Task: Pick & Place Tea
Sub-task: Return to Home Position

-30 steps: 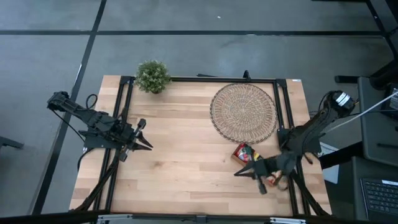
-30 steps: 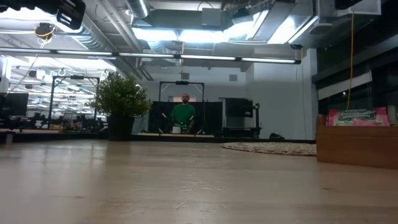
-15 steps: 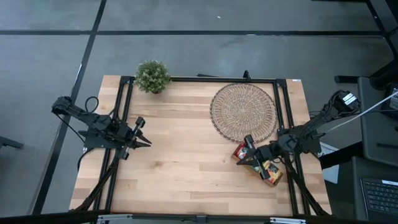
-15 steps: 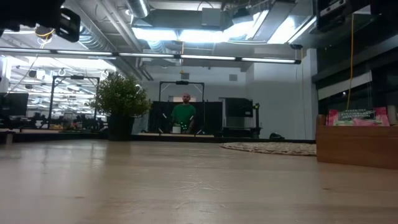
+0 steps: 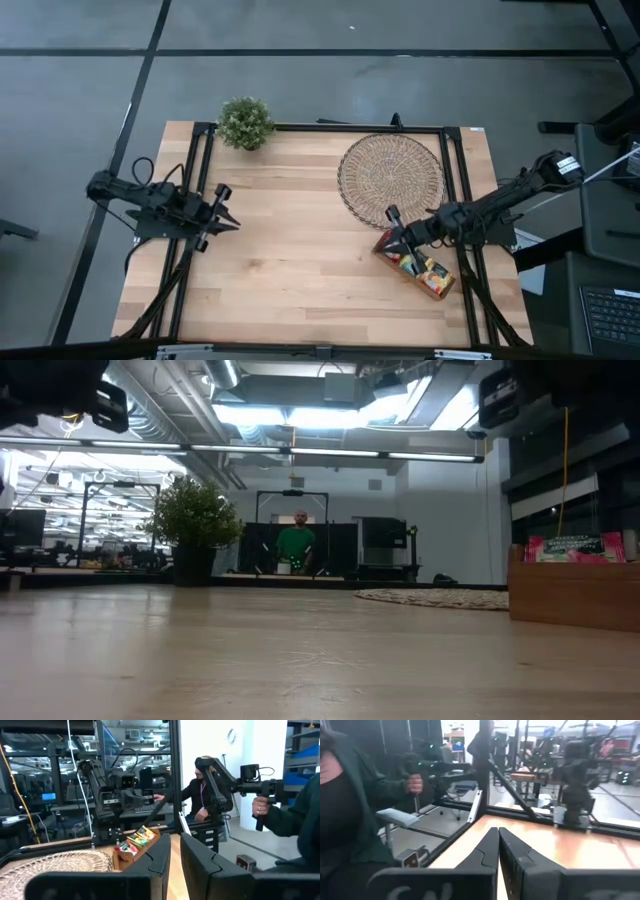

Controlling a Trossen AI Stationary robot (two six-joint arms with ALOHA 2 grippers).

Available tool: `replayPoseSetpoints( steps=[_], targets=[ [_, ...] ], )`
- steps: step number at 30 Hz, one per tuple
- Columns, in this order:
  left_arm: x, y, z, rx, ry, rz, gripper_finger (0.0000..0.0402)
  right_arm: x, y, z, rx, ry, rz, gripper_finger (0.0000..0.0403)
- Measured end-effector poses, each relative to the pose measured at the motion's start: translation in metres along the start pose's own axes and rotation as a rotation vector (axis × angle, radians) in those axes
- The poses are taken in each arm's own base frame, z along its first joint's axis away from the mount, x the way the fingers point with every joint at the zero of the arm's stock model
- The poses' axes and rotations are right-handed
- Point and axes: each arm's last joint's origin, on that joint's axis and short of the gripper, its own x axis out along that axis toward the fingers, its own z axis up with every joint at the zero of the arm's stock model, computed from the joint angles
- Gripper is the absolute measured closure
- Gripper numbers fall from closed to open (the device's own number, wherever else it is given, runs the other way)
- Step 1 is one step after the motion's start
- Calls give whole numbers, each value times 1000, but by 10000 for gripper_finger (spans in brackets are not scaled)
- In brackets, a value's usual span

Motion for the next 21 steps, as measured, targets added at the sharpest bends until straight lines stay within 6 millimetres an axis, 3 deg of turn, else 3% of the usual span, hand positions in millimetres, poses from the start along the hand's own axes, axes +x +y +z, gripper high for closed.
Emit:
replayPoseSetpoints(
  steps=[10, 16, 21],
  targets=[
    [0, 8, -8, 38, -25, 71, 363, -24, -6, -13, 17, -135, 4, 389],
    [-1, 12, -26, -3, 160, 125, 359, -33, -5, -25, 18, -117, 4, 389],
    [-1, 16, -30, -48, 208, 201, 362, -38, -4, -31, -1, -93, 2, 389]
  ],
)
